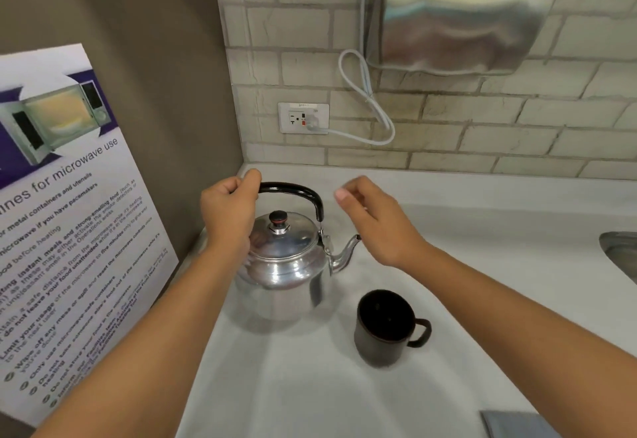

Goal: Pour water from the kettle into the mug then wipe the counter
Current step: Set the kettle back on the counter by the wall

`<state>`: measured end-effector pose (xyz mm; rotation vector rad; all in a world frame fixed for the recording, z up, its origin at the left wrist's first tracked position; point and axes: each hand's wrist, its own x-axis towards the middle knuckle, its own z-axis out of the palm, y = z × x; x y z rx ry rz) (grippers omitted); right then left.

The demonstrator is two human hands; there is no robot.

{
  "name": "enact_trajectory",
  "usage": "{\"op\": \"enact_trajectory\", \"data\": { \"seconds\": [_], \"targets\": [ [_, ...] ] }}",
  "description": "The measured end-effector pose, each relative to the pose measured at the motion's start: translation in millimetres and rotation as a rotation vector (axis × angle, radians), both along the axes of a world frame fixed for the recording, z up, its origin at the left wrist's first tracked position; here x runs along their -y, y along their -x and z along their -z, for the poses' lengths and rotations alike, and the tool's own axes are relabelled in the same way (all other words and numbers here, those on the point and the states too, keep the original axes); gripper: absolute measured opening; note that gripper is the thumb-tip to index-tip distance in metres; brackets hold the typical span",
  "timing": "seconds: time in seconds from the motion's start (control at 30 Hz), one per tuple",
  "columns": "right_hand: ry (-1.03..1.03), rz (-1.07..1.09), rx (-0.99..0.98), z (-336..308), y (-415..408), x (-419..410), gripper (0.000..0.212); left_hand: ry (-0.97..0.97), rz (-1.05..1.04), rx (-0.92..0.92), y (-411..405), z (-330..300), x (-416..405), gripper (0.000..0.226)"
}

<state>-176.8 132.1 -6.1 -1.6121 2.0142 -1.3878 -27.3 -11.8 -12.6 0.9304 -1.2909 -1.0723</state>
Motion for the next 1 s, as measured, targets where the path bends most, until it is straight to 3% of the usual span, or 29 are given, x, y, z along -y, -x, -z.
{"op": "enact_trajectory", "data": {
  "seconds": [0.1,0.23,0.67,0.77,0.87,1.0],
  "targets": [
    [-0.031,-0.081,-0.097,1,-7,37,0.033,-0.017,0.018,-0.016,11,12,21,0.033],
    [-0.028,-0.078,-0.188,16,-1,74,0.025,-0.039,0.025,-0.014,28,29,49,0.032],
    [-0.079,-0.032,-0.233,60,30,111,0.027,-0.097,0.077,-0.013,57,69,83,0.046],
    [-0.080,-0.020,-0.249,62,33,115,0.027,-0.069,0.072,0.029,60,72,86,0.041],
    [-0.099,0.001,-0.224,63,35,123,0.027,0.005,0.112,0.189,58,74,92,0.050],
    [-0.145,0.101,-0.122,66,42,139,0.031,0.142,0.214,0.360,46,81,102,0.016]
  ]
}}
